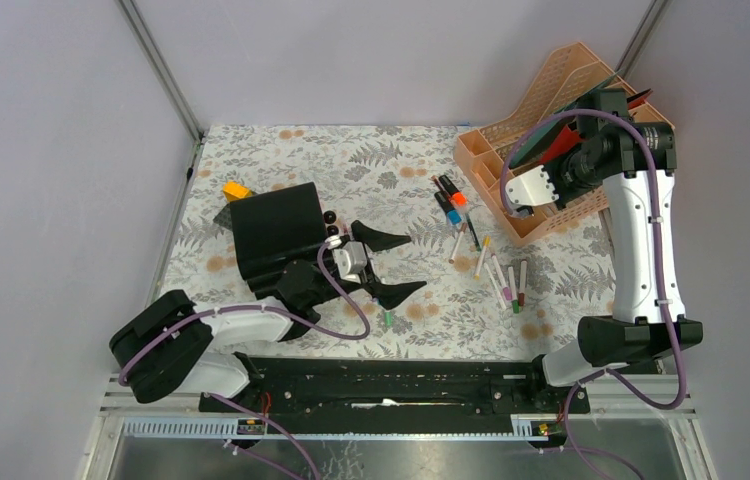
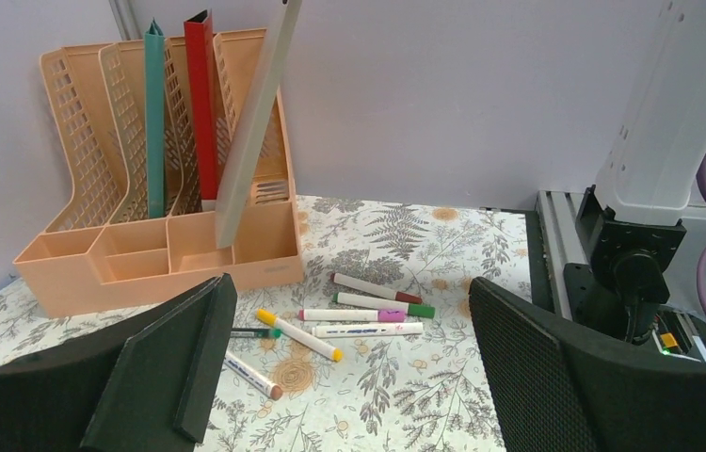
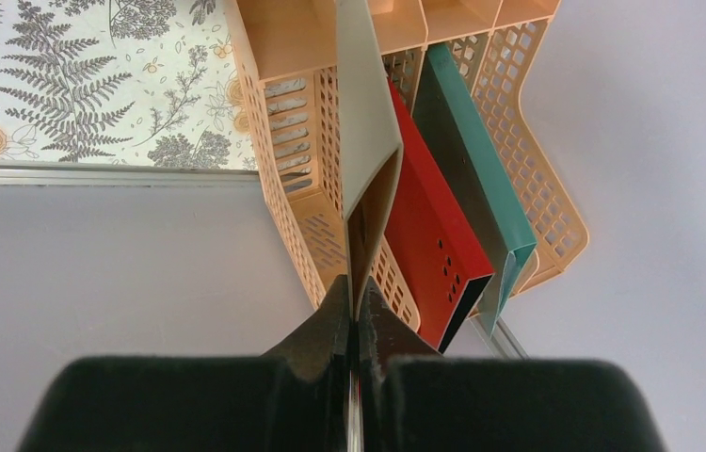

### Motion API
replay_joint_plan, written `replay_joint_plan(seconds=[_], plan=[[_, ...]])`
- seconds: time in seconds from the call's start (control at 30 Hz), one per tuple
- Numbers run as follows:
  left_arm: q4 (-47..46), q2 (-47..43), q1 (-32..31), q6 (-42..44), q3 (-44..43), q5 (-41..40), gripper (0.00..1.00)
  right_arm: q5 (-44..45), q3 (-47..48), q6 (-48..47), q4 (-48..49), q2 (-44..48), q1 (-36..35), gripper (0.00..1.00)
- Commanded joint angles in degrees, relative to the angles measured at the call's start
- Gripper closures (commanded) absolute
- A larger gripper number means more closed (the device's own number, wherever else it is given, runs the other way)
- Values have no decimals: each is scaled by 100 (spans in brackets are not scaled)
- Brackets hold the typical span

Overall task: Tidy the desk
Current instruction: Place the folder in the storage box.

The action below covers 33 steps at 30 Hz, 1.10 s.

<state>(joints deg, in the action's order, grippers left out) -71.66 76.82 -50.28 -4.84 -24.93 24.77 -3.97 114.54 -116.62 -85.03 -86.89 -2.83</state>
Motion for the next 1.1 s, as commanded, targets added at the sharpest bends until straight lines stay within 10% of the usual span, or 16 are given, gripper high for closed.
replay_joint_plan(seconds=[0.0, 1.07], plan=[[-94, -163, -1, 238, 47, -1, 1, 305, 203, -165, -13, 314, 34, 100], [-557, 23, -1, -19, 71, 221, 1, 1226, 280, -564, 5, -95, 190, 100]])
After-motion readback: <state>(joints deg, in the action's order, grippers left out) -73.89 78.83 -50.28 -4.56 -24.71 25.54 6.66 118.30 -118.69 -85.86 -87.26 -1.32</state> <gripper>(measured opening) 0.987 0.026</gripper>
